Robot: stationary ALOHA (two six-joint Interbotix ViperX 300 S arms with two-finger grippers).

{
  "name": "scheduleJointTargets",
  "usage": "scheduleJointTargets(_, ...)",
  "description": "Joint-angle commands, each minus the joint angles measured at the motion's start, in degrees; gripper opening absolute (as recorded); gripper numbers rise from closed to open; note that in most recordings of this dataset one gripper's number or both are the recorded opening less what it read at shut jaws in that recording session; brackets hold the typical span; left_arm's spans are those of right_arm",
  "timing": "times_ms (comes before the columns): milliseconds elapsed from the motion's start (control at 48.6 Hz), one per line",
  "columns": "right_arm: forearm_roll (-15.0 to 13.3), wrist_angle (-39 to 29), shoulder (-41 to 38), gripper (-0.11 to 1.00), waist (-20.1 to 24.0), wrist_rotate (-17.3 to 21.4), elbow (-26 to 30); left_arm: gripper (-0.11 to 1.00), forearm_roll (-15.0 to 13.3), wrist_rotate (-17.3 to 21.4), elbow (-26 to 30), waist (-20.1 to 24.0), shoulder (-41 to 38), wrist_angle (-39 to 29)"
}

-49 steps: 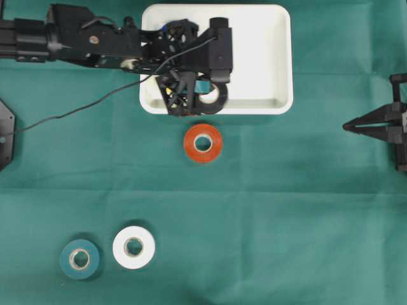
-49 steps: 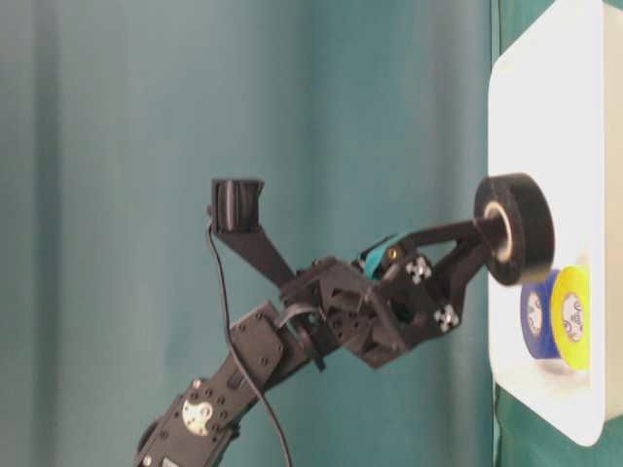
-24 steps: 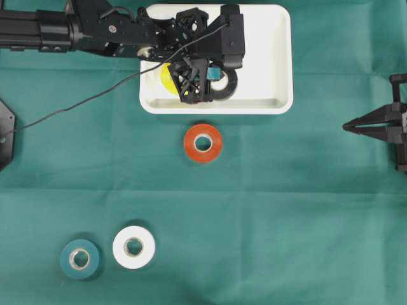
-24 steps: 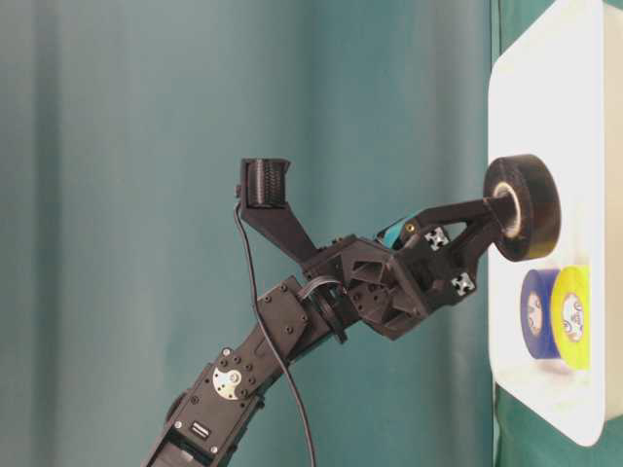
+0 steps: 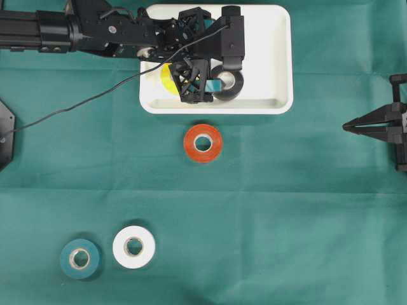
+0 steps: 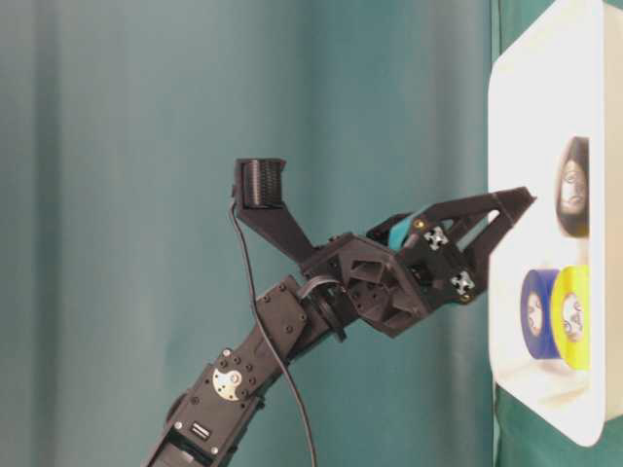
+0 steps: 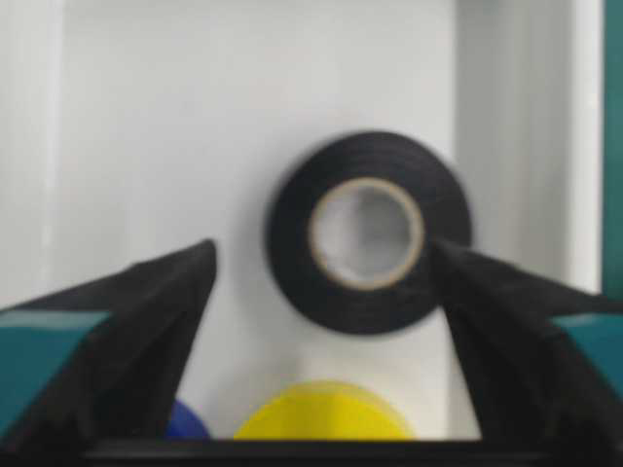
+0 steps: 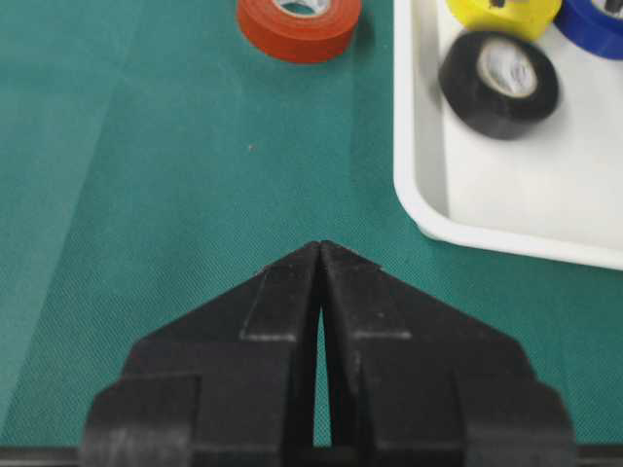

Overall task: Put the tape into the white case with the left arm.
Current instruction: 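Lift the black tape and carry it into the white tray, then open the left gripper, release the black tape, retract left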

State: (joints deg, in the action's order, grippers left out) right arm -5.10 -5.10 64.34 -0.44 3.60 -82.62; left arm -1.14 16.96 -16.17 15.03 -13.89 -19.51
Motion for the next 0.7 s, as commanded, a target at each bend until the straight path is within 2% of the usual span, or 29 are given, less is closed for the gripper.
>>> scheduleJointTargets(0,0.0,0.6,-0.3,-0.09,0.0,0.0,0.6,0.95,0.0,-0.1,0.4,0.2,1.8,0.4)
scheduleJointTargets(267,0.0,0.6,-0.3,-0.09,0.0,0.0,0.7,0.94,-0.2,-0.3,-1.8,-0.2,4.0,0.4)
scheduleJointTargets(679,0.0,0.6,-0.3,-0.09,0.0,0.0,0.7,0.94,-0.3,-0.6,-13.4,-2.6,16.5,1.5)
